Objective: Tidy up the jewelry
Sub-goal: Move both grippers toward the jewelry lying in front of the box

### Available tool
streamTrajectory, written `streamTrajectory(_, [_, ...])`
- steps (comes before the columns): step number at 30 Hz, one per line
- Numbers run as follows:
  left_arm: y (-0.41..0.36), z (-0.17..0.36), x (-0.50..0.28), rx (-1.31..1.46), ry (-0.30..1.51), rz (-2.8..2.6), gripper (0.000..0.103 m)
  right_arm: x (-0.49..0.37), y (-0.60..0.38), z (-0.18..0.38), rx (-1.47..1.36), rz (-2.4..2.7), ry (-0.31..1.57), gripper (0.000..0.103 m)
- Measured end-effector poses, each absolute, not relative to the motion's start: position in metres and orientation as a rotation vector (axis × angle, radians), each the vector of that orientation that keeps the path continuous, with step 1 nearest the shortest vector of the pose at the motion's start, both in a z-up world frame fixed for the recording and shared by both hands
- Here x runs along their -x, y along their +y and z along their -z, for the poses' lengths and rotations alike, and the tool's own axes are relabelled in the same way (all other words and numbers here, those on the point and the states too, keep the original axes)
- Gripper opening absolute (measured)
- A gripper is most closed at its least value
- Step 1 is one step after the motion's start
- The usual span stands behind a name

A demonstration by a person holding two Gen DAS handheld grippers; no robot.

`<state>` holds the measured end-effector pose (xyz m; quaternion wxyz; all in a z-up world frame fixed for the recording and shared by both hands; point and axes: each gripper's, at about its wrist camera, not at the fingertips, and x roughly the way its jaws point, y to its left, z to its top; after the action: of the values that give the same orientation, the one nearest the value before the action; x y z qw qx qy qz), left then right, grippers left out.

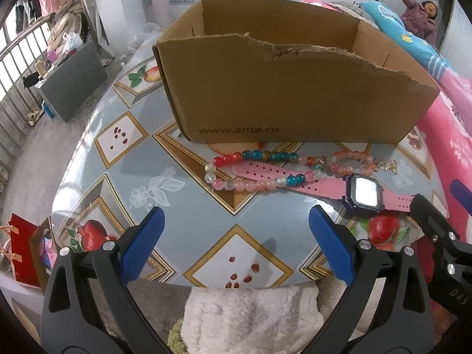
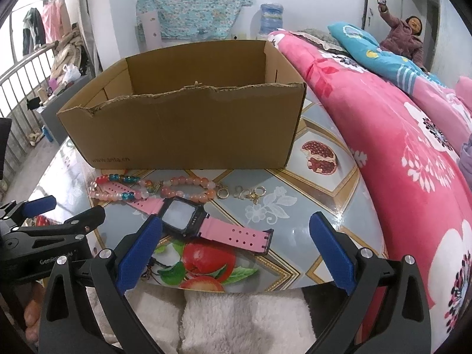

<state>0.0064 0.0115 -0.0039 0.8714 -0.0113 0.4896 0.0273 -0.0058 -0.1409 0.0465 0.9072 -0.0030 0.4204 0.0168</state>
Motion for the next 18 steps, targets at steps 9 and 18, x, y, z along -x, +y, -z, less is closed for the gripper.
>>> streamTrajectory(9, [0.018, 0.010, -0.014, 0.007, 1.030, -0.049, 0.095, 0.001, -0.143, -0.042, 0.017, -0.047, 0.851, 0.098])
streamTrajectory(18, [0.019, 0.007, -0.019, 0.000, 0.992, -0.040, 0.095, -0.006, -0.148, -0.050, 0.053, -0.062, 0.799, 0.098])
